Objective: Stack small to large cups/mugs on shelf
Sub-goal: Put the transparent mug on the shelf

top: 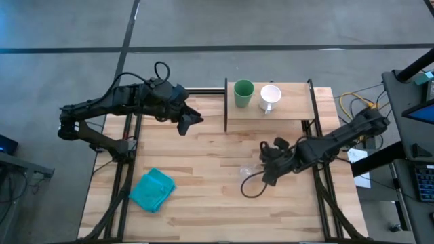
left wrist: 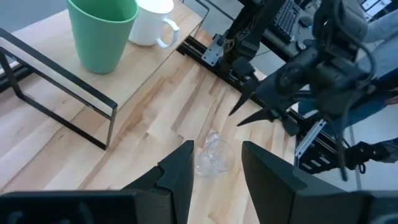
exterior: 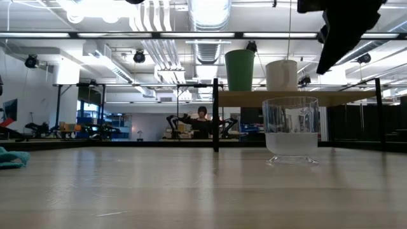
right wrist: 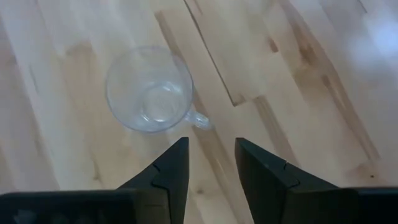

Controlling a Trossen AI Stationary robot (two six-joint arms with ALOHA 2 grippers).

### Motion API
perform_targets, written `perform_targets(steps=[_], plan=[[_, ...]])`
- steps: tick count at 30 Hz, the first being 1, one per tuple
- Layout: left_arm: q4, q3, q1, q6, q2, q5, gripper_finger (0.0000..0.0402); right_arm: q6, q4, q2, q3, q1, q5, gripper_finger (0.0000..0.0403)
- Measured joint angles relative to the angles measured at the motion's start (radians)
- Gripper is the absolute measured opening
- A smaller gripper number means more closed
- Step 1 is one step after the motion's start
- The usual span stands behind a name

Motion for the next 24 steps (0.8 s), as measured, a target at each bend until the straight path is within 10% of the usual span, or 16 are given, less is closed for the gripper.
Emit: perform_targets(steps=[24], plan=[[0.001,0.0,0.0,-0.003,0.0,0.024,0.0121,-0.366,0.142,0.057,-0.04,-0.037,-0.089,0.0098]])
